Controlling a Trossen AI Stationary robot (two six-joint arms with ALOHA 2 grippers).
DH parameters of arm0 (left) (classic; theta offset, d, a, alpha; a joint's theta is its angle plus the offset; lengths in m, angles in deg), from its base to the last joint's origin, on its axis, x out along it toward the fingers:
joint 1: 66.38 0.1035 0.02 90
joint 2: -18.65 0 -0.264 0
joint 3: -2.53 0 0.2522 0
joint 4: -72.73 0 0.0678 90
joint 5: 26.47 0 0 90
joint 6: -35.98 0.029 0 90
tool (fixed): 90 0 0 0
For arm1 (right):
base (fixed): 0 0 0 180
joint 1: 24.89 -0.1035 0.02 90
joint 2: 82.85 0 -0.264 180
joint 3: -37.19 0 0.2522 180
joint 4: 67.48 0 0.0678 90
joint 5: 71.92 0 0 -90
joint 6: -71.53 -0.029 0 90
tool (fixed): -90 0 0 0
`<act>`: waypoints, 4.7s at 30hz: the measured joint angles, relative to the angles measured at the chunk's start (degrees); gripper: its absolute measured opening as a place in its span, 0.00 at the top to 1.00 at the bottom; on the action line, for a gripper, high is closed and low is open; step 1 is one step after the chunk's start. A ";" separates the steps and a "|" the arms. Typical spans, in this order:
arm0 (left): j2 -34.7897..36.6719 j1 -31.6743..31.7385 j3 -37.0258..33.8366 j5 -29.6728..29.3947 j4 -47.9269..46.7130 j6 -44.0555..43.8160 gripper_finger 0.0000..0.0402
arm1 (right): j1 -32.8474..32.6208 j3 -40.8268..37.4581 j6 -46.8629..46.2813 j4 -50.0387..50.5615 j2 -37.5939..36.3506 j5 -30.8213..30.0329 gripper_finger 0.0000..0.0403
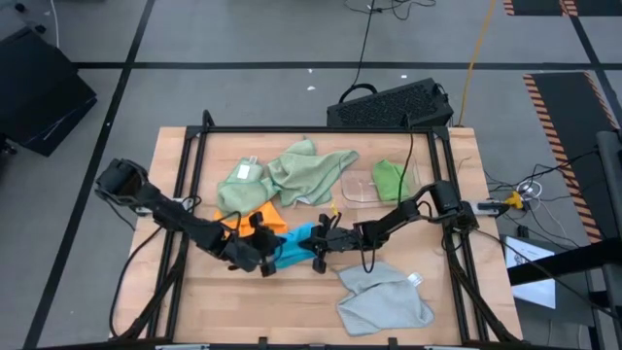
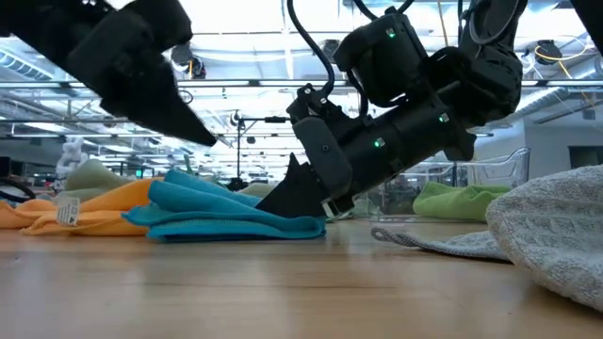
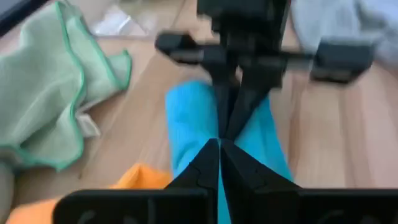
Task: Fold microfiber towels
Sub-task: Fold the blue microfiber cloth, then put the folded blue microfiber cloth into the transparent bin
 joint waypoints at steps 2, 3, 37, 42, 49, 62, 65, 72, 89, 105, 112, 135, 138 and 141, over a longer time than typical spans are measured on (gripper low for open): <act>-1.62 -0.02 -0.20 0.85 -1.65 -2.48 0.97 | -0.13 0.02 0.00 0.42 0.00 -0.08 1.00; -2.77 -0.01 -0.66 1.10 -2.75 -4.20 0.97 | -0.21 0.02 0.02 0.50 -0.02 -0.16 1.00; 0.36 4.65 -1.22 -0.39 1.93 -3.20 0.54 | 2.88 0.00 8.75 30.76 -24.37 2.36 0.81; 0.26 12.92 -1.29 14.08 6.18 -2.35 0.42 | 4.14 -0.09 16.05 35.61 -27.70 3.01 0.71; -1.12 22.87 -0.83 34.16 7.12 1.47 0.34 | 2.43 -0.09 22.57 40.61 -32.54 2.71 0.69; -15.51 26.55 10.10 47.88 -3.86 5.06 0.40 | 1.32 -0.07 22.71 47.58 -34.74 2.56 0.69; -16.96 26.19 11.10 49.75 -3.09 7.66 0.45 | 0.80 -0.07 22.56 48.20 -34.73 2.54 0.69; -19.44 23.96 11.41 49.20 0.49 17.31 0.75 | 0.22 -0.07 21.39 47.86 -34.73 2.33 0.69; -1.46 15.30 11.17 16.92 -4.53 28.88 0.96 | -0.68 -9.99 6.06 29.17 -34.71 -6.43 0.61; 0.92 10.33 11.17 8.05 -1.19 38.44 0.95 | 0.85 -9.90 9.53 13.63 -35.63 -3.10 0.18; 0.94 10.32 11.19 11.26 2.33 39.86 0.96 | 3.12 -9.88 8.99 8.33 -32.44 3.11 0.18; 1.00 13.06 11.31 13.92 4.07 36.40 0.88 | 4.73 -9.90 13.51 9.79 -32.04 11.43 0.94; 1.00 13.75 11.32 12.57 4.82 30.81 0.78 | 4.96 -9.90 14.14 15.27 -35.71 11.02 0.96; 1.00 14.21 11.32 11.59 4.23 29.01 0.63 | 5.24 -9.90 15.81 22.69 -40.46 8.86 0.98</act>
